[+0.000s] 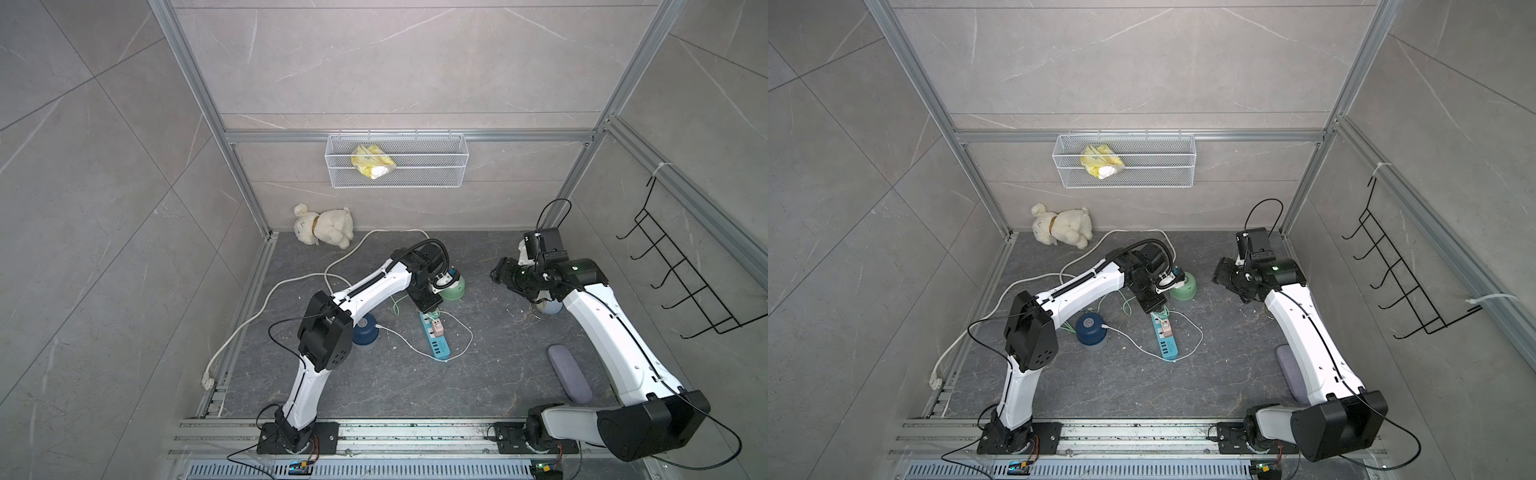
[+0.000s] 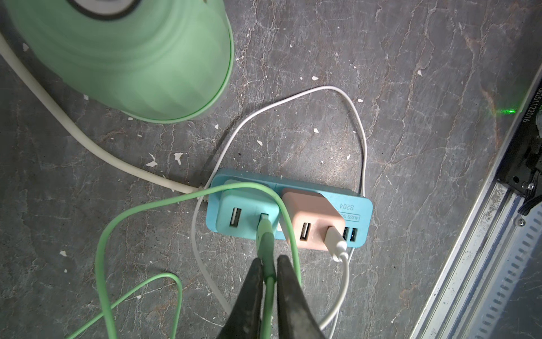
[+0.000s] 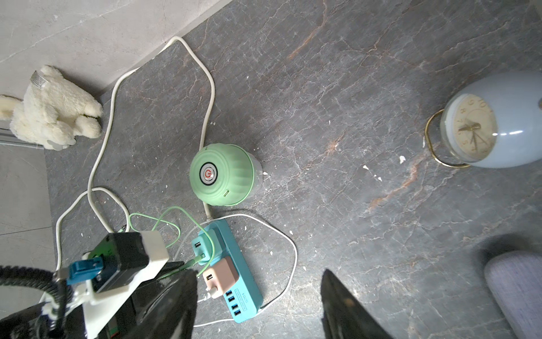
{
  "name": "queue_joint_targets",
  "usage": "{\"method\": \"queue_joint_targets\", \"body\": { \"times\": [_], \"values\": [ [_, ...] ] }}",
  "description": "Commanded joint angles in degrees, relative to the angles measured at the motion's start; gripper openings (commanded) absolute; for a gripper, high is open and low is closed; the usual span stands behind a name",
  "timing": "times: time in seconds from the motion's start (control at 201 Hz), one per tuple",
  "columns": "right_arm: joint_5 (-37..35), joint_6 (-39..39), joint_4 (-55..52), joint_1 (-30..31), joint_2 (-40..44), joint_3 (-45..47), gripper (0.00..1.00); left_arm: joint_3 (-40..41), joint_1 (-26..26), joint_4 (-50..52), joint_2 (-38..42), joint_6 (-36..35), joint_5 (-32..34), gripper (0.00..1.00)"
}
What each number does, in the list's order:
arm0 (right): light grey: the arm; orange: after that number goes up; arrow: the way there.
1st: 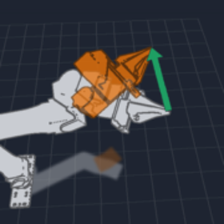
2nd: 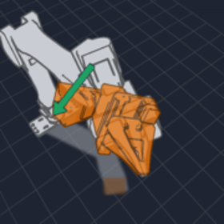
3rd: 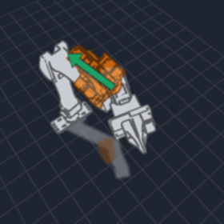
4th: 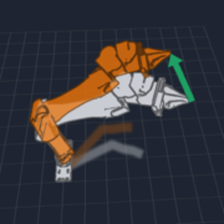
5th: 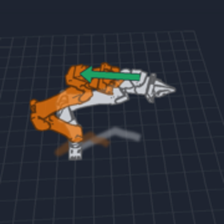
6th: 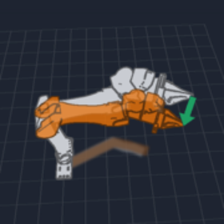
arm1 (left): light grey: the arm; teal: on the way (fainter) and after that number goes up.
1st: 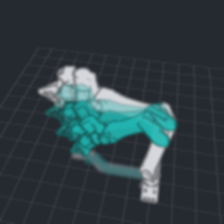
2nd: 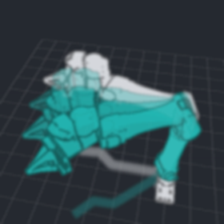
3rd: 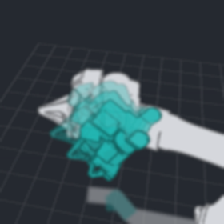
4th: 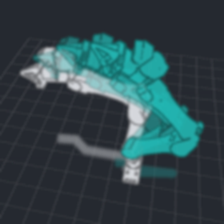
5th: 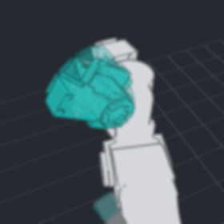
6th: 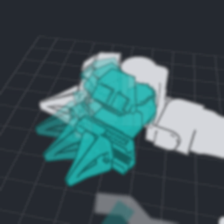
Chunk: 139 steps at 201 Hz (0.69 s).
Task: Charge the cordless meat grinders
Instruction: Insert the charging cable into the plug.
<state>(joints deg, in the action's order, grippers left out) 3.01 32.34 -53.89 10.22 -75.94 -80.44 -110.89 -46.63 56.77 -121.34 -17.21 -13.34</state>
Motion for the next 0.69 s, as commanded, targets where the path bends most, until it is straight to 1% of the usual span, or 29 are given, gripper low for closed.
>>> {"method": "queue_joint_targets", "body": {
  "times": [0.0, 0.319, 0.687],
  "values": [
    [0.5, 0.8, 0.3, -0.4, 1.3, 0.9, 0.68, -2.4, -0.5, 1.2, -0.3, -1.3, 1.2, 0.11],
    [0.9, 1.0, 0.4, -0.9, 1.6, 1.4, 0.68, -3.6, -1.9, 3.5, -1.5, -2.6, 4.6, 0.0],
    [0.9, 1.2, 0.2, -0.9, 1.5, 1.0, 0.68, -7.7, -5.2, 11.8, -4.5, -2.9, 12.5, 0.0]
  ]
}}
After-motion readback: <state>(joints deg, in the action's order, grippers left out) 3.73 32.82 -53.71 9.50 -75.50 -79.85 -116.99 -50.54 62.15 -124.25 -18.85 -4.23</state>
